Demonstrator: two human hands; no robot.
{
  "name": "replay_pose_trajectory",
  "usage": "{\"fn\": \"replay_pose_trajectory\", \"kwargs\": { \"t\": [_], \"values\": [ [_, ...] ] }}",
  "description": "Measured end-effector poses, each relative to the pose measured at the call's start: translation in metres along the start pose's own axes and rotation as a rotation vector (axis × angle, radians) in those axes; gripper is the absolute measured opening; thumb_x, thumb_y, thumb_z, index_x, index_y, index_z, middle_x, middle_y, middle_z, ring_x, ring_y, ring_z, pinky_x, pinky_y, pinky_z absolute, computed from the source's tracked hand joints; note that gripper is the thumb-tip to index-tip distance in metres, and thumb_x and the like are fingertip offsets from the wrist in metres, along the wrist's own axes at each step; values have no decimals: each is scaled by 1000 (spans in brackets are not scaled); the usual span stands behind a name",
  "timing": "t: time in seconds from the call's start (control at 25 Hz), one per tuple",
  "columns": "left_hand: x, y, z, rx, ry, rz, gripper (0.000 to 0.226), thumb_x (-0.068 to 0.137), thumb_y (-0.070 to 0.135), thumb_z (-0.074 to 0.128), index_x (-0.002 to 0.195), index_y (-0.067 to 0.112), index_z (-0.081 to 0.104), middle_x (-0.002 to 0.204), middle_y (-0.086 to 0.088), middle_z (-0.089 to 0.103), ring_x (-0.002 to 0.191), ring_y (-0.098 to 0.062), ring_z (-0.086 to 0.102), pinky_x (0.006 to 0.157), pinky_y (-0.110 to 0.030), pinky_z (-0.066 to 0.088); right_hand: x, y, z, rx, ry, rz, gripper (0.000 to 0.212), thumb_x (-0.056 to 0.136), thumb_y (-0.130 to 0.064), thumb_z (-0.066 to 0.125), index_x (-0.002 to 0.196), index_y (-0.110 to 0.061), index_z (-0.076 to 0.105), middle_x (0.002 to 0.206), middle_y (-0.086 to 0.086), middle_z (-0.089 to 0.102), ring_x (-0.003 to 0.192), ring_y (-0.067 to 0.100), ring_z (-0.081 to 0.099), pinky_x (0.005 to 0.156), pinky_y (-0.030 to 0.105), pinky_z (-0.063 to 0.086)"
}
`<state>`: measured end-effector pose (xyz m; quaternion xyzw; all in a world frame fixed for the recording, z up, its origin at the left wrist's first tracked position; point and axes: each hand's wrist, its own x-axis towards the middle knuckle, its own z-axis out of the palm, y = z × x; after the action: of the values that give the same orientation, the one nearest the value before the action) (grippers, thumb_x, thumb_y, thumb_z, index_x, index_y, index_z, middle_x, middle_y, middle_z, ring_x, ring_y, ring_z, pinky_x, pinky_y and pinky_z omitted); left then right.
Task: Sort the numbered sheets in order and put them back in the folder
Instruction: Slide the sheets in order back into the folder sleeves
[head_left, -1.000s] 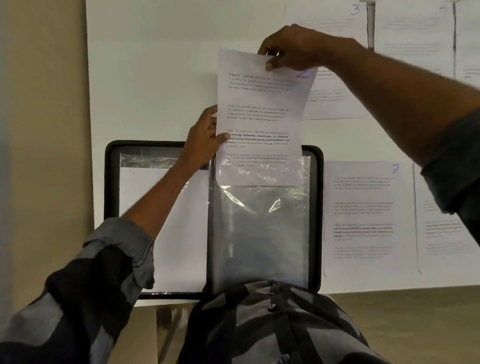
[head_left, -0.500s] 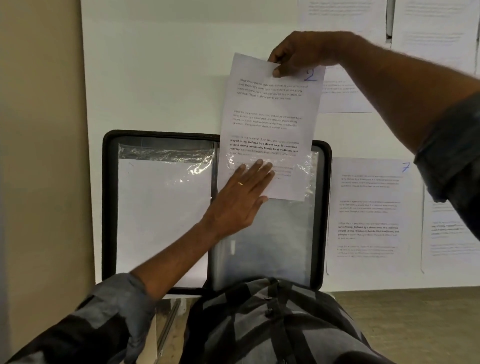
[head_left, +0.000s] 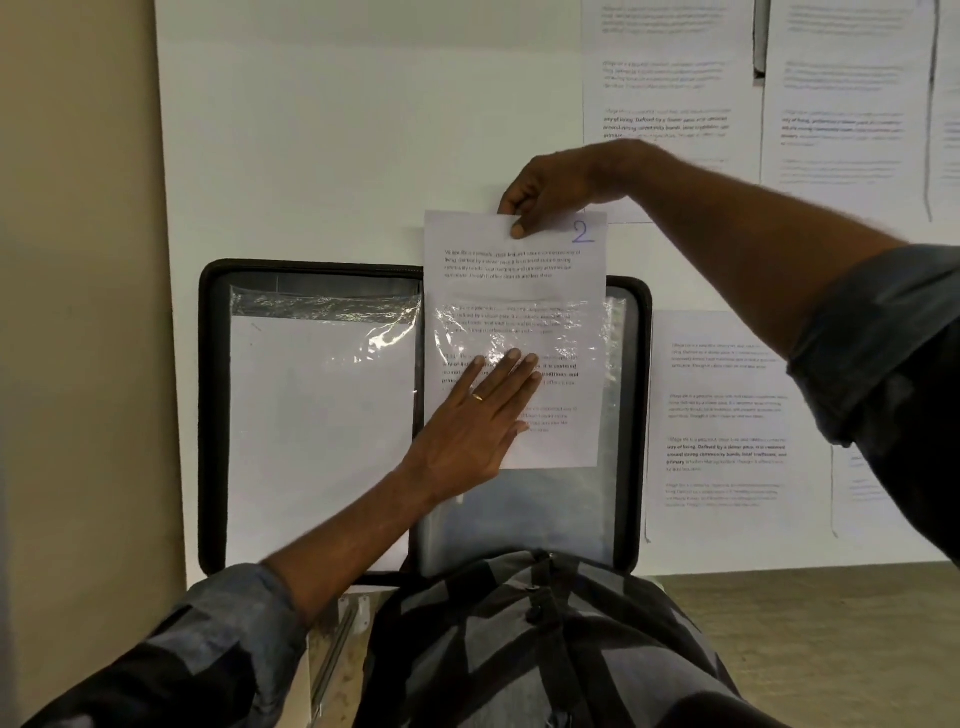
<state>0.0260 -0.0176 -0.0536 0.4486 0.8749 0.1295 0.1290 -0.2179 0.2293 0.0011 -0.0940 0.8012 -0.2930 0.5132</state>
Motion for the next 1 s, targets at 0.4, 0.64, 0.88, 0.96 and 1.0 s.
{"fn": "replay_pose_trajectory", "kwargs": {
  "t": [0.4, 0.64, 0.88, 0.96, 1.0],
  "values": [
    [-23, 24, 13, 6, 10, -34, 66, 110, 45, 33, 162, 8, 19, 171, -10, 8, 159, -25, 3, 127, -52, 12, -15, -2, 46, 79, -86, 24, 17, 91, -16, 76, 106, -24, 77, 88, -9, 76, 79, 9, 71, 69, 21, 53],
    [-39, 46, 25, 13, 41, -56, 69, 109, 47, 36, 162, 8, 17, 171, -10, 7, 159, -24, 1, 128, -52, 8, -23, -13, 73, -41, -85, 50, 20, 89, -12, 76, 109, -18, 77, 95, -3, 75, 92, 16, 71, 70, 20, 55],
    [-50, 63, 38, 23, 10, -57, 70, 109, 51, 31, 163, 9, 14, 171, -10, 4, 159, -25, -1, 127, -54, 9, -22, -15, 91, -44, -54, 88, 18, 85, -14, 82, 95, -28, 75, 83, -7, 70, 82, 9, 65, 70, 19, 54],
    [-52, 66, 40, 11, 5, -64, 71, 109, 52, 29, 163, 9, 13, 171, -10, 2, 159, -24, -2, 127, -54, 9, -23, -14, 95, -21, -92, 88, 16, 83, -16, 83, 86, -30, 77, 76, -8, 70, 73, 6, 62, 66, 17, 54],
    [-53, 67, 41, 0, 3, -67, 71, 109, 52, 29, 163, 9, 13, 171, -10, 2, 159, -24, -2, 127, -54, 9, -23, -13, 96, -16, -102, 85, 15, 83, -16, 84, 84, -30, 78, 71, -10, 69, 66, 5, 59, 64, 17, 52]
  ]
}}
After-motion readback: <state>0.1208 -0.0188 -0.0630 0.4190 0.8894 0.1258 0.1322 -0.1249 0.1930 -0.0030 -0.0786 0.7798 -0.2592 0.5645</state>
